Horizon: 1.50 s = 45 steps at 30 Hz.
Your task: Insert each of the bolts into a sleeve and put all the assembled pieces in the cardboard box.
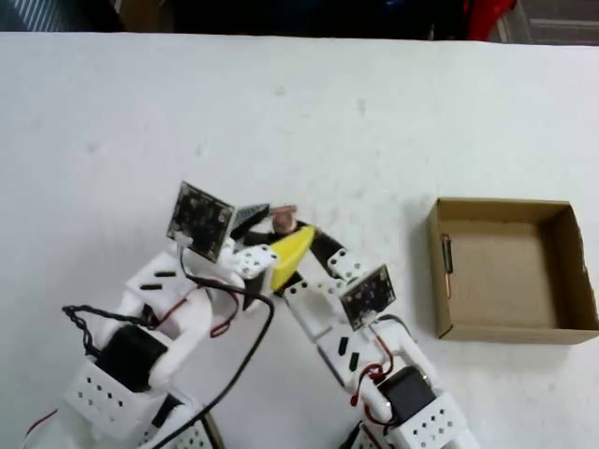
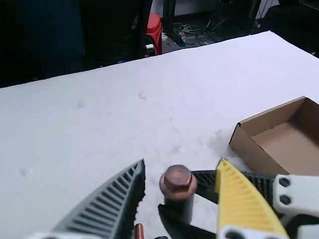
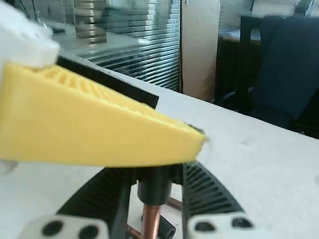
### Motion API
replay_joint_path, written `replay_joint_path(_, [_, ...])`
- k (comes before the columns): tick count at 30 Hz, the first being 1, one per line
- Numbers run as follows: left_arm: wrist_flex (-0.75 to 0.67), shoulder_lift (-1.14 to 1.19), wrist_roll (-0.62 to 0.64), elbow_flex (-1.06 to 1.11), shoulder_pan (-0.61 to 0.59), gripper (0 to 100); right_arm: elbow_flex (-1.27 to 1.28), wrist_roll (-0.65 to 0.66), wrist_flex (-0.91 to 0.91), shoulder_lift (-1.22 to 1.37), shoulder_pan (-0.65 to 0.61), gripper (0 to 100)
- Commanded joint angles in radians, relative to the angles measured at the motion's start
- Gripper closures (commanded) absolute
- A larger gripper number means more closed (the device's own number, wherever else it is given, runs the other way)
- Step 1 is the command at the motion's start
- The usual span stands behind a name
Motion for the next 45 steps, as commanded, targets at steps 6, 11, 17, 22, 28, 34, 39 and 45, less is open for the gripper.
replay_joint_path(6, [-0.04,-0.025,-0.083,-0.028,-0.041,76,0.011,0.0,0.001,-0.027,0.002,98.1])
replay_joint_path(11, [-0.041,-0.025,-0.083,-0.146,-0.111,76,0.011,0.0,0.004,-0.027,0.002,98.1])
replay_joint_path(17, [0.071,-0.025,-0.083,-0.264,-0.194,76,0.011,0.0,0.031,-0.027,0.005,98.1])
replay_joint_path(22, [0.284,-0.025,-0.083,-0.328,-0.236,88,0.002,0.0,0.031,-0.027,0.102,98.1])
replay_joint_path(28, [0.302,-0.028,-0.084,-0.307,-0.3,95,-0.133,0.0,0.177,-0.027,0.275,98.1])
replay_joint_path(34, [0.382,-0.183,-0.084,-0.305,-0.325,98,-0.376,0.0,0.437,-0.027,0.424,98.1])
replay_joint_path(39, [0.414,-0.277,-0.084,-0.232,-0.331,98,-0.542,0.0,0.545,-0.025,0.499,98.1])
replay_joint_path(45, [0.408,-0.432,-0.084,-0.086,-0.433,98,-0.766,0.002,0.696,0.082,0.539,98.1])
